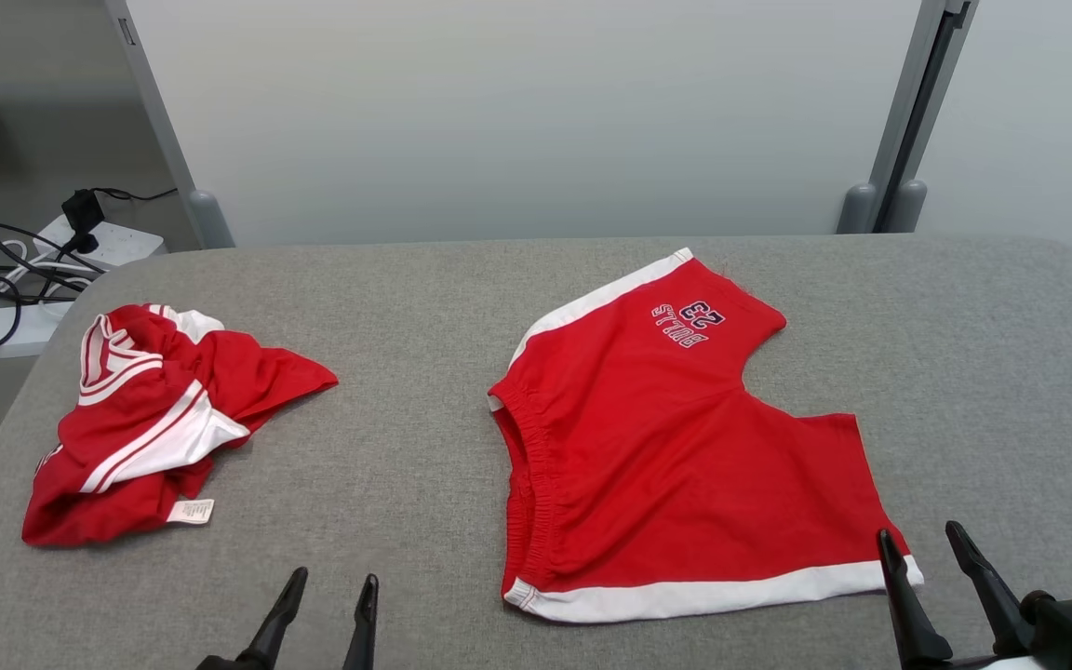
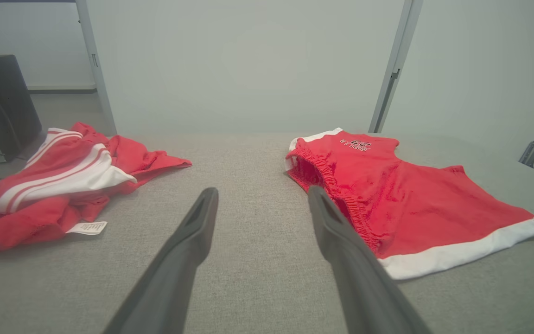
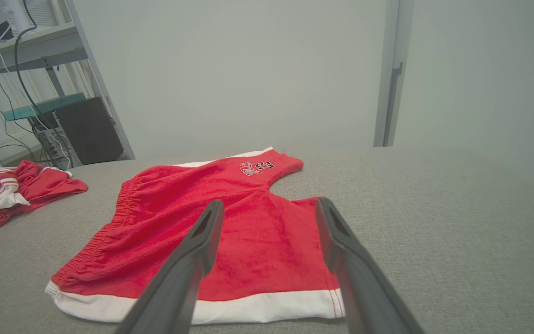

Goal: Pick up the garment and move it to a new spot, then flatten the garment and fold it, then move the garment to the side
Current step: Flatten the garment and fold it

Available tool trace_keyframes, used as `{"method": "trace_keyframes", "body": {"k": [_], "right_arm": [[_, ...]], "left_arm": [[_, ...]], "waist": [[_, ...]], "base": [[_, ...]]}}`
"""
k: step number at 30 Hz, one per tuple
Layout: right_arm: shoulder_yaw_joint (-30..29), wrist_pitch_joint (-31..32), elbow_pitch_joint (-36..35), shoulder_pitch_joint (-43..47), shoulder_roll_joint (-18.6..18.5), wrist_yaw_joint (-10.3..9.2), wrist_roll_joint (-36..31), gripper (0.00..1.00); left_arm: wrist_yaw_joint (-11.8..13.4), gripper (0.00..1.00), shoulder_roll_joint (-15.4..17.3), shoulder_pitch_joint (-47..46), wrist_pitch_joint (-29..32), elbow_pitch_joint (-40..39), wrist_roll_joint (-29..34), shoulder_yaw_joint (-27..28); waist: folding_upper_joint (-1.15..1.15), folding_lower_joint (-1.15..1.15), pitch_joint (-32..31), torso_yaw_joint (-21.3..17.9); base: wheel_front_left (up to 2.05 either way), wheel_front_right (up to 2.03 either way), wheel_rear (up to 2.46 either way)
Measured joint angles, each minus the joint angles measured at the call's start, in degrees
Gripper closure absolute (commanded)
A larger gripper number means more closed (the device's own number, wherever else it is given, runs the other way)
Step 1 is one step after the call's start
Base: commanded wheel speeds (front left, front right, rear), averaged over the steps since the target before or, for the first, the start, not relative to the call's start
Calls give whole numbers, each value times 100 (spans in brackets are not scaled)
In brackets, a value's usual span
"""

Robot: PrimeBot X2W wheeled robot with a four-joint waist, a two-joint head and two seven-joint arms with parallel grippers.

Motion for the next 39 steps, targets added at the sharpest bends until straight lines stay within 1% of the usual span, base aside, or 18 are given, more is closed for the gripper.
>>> {"method": "trace_keyframes", "body": {"k": [5,9,13,18,25,29,30,31,32,33,34,36,38,39], "right_arm": [[31,-1,1,-4,-5,0,7,0],[75,0,12,-28,-34,0,15,0],[143,0,19,-112,-54,0,24,0],[183,0,15,-181,-73,0,42,0],[182,0,0,-420,-105,0,47,0],[180,-1,-13,-522,-132,0,47,0],[177,-1,-13,-534,-136,0,47,0],[176,0,-14,-549,-140,0,47,0],[172,0,-13,-572,-144,0,47,0],[166,0,-16,-604,-148,0,47,0],[158,-1,-24,-623,-155,0,47,0],[143,0,-29,-625,-162,0,47,0],[124,0,-32,-625,-165,0,46,0],[119,-1,-35,-625,-166,0,46,0]], "left_arm": [[-104,0,2,-197,0,288,119,-371],[-193,0,0,-570,1,708,363,-851],[-254,0,-7,-949,1,1174,413,-1255],[-258,0,-5,-1425,1,1839,490,-1674],[-258,0,22,-2081,0,2485,683,-2060],[-258,0,25,-2388,0,2793,684,-2181],[-258,4,26,-2444,1,2846,684,-2205],[-258,13,30,-2484,0,2891,683,-2237],[-259,38,30,-2518,1,2958,676,-2268],[-259,52,26,-2544,1,3023,658,-2283],[-259,53,27,-2567,0,3071,654,-2284],[-259,51,31,-2586,0,3144,612,-2283],[-259,55,30,-2587,0,3183,604,-2284],[-259,61,30,-2594,0,3199,600,-2285]], "waist": [[0,0,95,16],[0,0,245,14],[0,0,393,-21],[0,0,574,-101],[0,0,880,-197],[0,0,1069,-249],[0,0,1113,-259],[0,0,1152,-268],[0,0,1186,-275],[0,0,1218,-280],[0,0,1245,-284],[0,0,1291,-286],[0,0,1330,-281],[0,0,1346,-278]], "base": [[0,0,0],[0,0,0],[0,0,0],[0,0,0],[0,0,0],[0,0,0],[0,0,0],[0,0,0],[0,0,0],[0,0,0],[0,0,0],[0,0,0],[0,0,0],[0,0,0]]}}
